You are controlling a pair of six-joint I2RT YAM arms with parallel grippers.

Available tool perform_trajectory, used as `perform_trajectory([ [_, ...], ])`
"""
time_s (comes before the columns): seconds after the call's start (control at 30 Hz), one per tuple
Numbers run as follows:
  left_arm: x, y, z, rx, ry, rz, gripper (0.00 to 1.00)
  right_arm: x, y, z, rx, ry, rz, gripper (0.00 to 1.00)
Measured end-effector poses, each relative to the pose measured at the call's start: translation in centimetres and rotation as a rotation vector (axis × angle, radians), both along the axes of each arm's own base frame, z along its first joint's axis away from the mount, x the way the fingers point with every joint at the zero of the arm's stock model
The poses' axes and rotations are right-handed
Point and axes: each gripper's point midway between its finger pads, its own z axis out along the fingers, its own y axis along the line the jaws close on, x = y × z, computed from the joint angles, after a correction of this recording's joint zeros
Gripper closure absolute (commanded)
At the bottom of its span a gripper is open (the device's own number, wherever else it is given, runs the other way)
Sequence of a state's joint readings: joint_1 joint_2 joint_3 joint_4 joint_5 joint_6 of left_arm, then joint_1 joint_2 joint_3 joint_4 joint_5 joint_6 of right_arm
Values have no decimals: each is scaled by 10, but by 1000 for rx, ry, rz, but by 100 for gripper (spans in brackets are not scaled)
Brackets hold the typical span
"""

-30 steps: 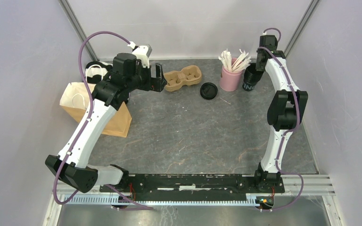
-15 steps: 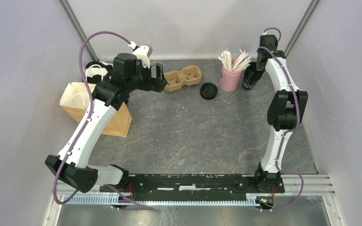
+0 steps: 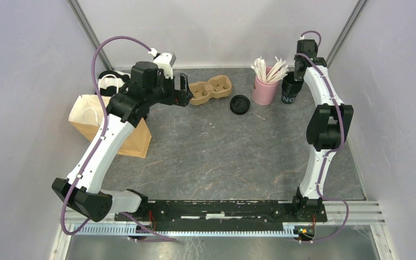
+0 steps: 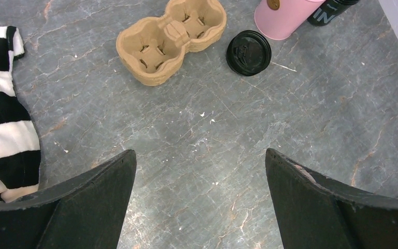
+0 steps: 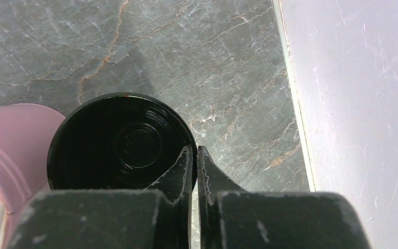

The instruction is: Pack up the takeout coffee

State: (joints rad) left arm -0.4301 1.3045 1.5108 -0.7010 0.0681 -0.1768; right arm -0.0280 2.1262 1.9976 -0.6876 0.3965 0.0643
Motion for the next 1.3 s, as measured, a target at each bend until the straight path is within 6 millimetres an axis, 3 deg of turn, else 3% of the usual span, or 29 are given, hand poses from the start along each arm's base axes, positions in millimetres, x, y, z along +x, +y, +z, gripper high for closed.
perform_trajectory([
  [0.2,-1,0,-4,7,7,0,0,-15,-6,-3,5,16,-21,96],
  [0.33,-1,-1,-5,15,5,-5,0,-23,-13,-2,20,17,-37,87],
  [0.7,-3,-4,-5,18,4,-16,0,-28,-20,-4,28,33,-46,78],
  [0.97,-3,-4,-5,18,4,-17,0,-28,-21,-4,24,35,-42,82],
  [1.13,-3,-4,-5,18,4,-18,0,-28,-21,-4,21,37,-42,93],
  [1.3,-3,-5,-5,18,4,-21,0,-28,-21,-4,20,35,-43,95],
])
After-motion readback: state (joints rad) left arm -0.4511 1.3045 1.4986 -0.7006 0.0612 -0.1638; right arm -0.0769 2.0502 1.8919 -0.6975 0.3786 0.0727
